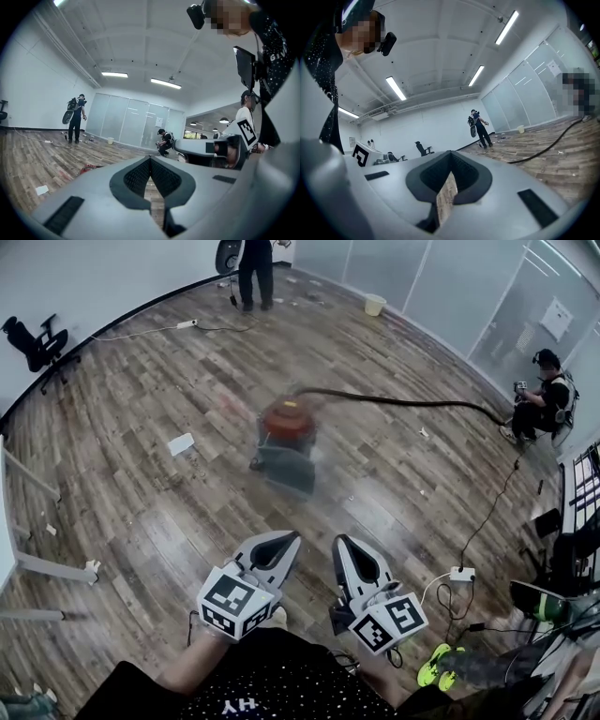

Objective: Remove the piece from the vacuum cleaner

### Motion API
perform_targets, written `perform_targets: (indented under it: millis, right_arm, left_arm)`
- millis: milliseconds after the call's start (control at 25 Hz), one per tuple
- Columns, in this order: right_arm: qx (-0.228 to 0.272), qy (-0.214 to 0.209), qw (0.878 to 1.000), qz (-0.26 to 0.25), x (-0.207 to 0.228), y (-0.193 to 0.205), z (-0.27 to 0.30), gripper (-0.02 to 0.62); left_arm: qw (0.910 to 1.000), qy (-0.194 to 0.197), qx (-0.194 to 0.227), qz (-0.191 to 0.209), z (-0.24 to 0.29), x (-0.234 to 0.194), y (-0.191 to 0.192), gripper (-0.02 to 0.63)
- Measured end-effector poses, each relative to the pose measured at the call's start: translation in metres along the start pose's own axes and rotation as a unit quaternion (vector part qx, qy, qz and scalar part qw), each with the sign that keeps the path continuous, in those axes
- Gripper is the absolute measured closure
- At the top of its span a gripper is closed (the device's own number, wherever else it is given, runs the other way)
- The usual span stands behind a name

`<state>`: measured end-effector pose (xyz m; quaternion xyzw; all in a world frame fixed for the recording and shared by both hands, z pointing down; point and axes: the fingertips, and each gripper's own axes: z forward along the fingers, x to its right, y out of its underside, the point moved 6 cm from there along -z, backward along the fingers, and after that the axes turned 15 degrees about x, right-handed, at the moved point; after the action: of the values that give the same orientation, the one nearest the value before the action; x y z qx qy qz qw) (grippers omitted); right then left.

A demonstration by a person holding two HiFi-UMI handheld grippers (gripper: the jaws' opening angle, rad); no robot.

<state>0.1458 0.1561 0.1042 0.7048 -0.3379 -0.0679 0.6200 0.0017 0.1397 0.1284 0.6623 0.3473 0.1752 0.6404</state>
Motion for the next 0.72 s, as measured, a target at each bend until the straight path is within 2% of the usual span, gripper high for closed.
perform_targets:
  millis: [400, 720]
  right_arm:
    - [-0.011, 0.016, 1.0, 0.006, 0.038, 0.007, 0.035, 0.584]
    - [-0.023, 0.012, 1.0, 0.008, 0.072, 0.019, 0.101, 0.584]
  left_arm:
    - [1.0, 0.001, -0.002, -0.006, 0.042, -0.034, 0.004, 0.6]
    - [0.9998, -0.013, -0.006, -0.013, 0.085, -0.099, 0.006, 0.6]
